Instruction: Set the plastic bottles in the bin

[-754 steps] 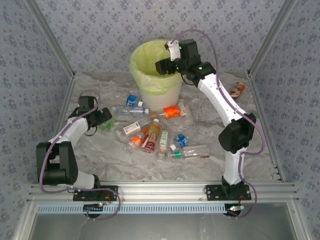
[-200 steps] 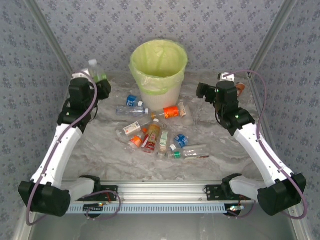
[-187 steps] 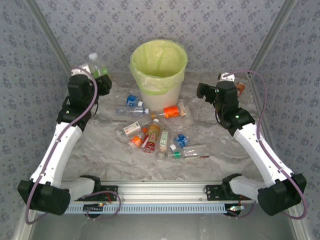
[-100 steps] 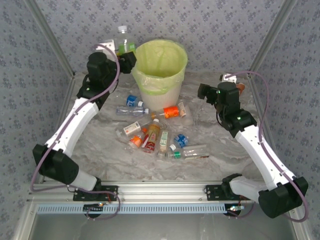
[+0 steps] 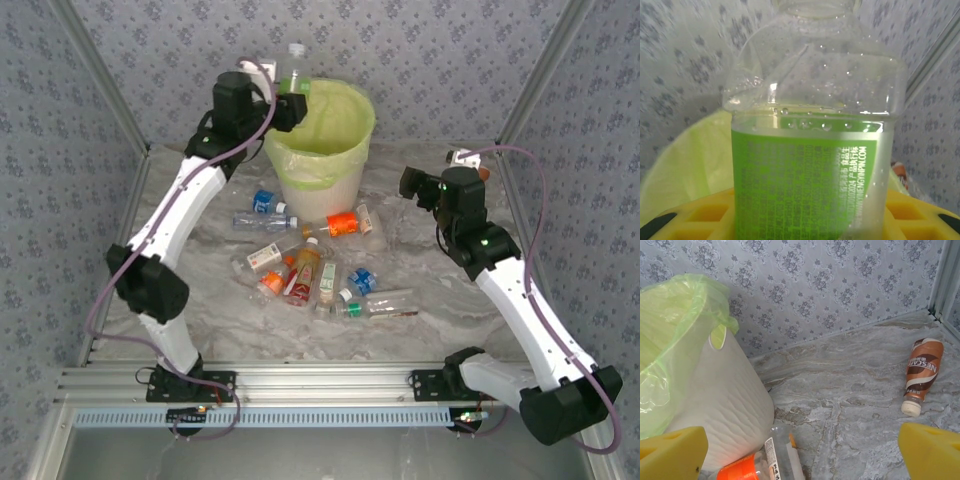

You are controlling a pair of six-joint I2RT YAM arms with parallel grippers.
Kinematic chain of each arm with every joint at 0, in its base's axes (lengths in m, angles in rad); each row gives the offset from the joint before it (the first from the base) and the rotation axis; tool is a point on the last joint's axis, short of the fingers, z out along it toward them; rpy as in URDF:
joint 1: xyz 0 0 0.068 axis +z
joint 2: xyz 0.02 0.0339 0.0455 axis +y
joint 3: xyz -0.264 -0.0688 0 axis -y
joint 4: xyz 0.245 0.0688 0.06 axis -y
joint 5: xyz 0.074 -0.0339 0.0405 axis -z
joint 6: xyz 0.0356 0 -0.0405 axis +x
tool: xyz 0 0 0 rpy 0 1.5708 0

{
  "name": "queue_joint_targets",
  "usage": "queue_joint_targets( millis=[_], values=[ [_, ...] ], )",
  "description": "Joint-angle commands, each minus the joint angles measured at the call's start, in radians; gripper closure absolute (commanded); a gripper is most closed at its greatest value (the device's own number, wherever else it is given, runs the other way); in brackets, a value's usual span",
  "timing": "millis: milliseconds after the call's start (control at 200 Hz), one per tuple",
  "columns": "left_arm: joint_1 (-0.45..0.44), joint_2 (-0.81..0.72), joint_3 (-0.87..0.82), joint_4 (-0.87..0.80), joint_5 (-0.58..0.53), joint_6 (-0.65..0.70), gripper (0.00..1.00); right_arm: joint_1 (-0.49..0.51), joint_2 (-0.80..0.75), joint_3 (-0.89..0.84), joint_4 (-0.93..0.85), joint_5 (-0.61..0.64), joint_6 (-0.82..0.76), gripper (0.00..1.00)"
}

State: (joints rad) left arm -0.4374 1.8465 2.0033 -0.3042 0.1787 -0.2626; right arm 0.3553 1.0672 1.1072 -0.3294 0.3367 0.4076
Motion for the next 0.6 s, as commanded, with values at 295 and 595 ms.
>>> queue_joint_targets(
  millis=[295, 595],
  values=[
    [-0.099, 0.453, 0.751, -0.693, -0.124, 0.088, 0.61, -0.041, 0.004, 0.013, -0.118, -0.036, -0.018, 0.0],
    [-0.115, 0.423, 0.765, -0.681, -0.01, 0.081, 0.1, -0.128, 0.044, -0.011, -0.126, -0.083, -0.027, 0.0]
  ],
)
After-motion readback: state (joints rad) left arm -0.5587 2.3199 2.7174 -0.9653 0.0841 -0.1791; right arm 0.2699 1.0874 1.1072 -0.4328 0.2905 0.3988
